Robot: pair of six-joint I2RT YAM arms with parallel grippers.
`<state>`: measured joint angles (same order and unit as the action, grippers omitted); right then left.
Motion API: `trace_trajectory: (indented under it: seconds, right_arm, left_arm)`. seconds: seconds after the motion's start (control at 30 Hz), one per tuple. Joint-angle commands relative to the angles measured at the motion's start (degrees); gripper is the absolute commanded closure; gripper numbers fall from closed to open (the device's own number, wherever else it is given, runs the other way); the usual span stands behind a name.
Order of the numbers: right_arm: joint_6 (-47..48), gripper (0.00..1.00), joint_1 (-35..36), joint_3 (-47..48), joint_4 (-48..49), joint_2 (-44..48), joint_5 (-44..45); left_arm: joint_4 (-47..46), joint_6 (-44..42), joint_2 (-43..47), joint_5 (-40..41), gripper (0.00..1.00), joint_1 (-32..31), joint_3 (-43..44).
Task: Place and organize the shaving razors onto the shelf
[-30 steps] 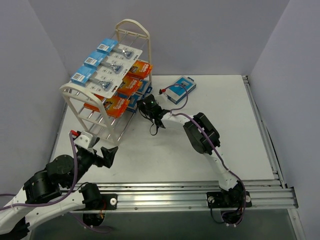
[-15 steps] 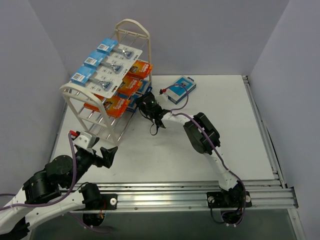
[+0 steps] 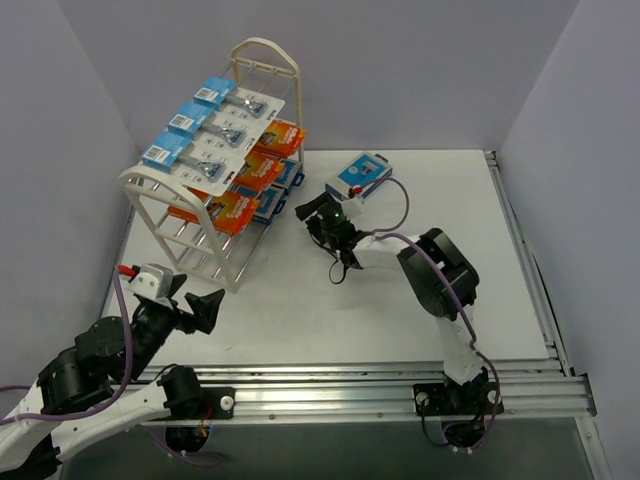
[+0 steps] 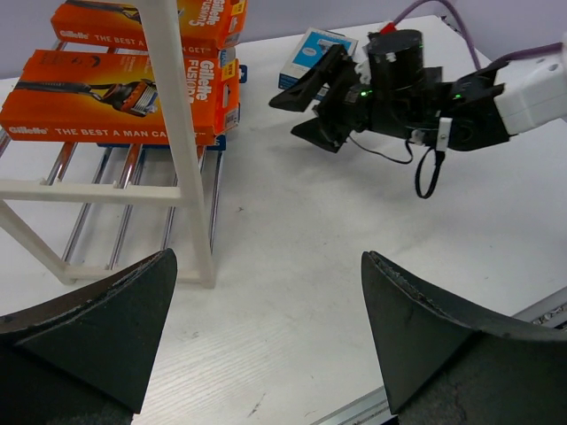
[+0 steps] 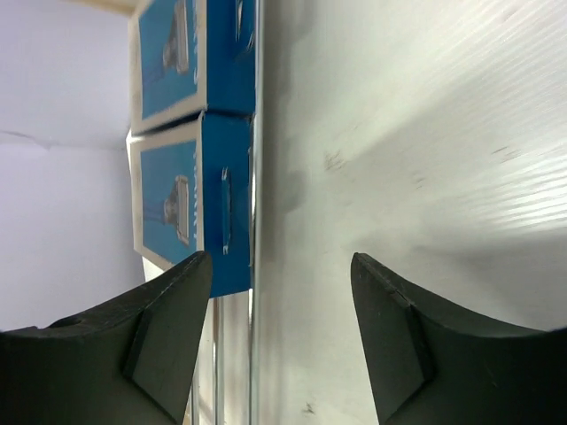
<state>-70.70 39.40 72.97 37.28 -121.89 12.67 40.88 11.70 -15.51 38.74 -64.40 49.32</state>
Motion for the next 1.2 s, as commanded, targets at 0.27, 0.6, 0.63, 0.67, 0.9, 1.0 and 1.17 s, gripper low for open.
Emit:
trace_trajectory:
  seconds: [0.27, 0.6, 0.63, 0.67, 0.9, 1.0, 1.17]
  right_arm:
    - [20.1, 0.35, -13.3, -1.0, -7.5, 12.3, -10.7]
    - [42.5, 0.17, -16.6, 28.3, -34.7, -0.6, 0.1]
    - [42.8, 0.16, -17.1, 29.8, -35.6, -1.5, 1.6]
    - [42.9, 0.16, -17.5, 31.2, -36.7, -3.9, 2.1]
    - [43.2, 0.16, -21.0, 40.8, -42.4, -13.2, 2.8]
    - [43.8, 0.16, -21.4, 46.3, -45.5, -16.7, 3.5]
    - [43.8, 0.24, -21.8, 46.5, -46.4, -18.4, 2.5]
  left_arm:
    - [-1.2, -0.1, -1.5, 0.7, 0.06, 0.1, 0.9]
    - [-1.2, -0.6, -2.8, 0.3, 0.06, 0.9, 0.8]
    - [-1.2, -0.6, -2.9, 0.3, 0.06, 0.9, 0.8]
    - [-1.2, -0.7, -3.2, 0.3, 0.06, 0.9, 0.9]
    - [-1.2, -0.8, -3.7, 0.4, 0.06, 1.3, 0.8]
    - [-1.3, -0.9, -3.8, 0.3, 0.06, 1.5, 0.8]
    - [-1.5, -1.0, -3.5, 0.0, 0.06, 1.8, 0.8]
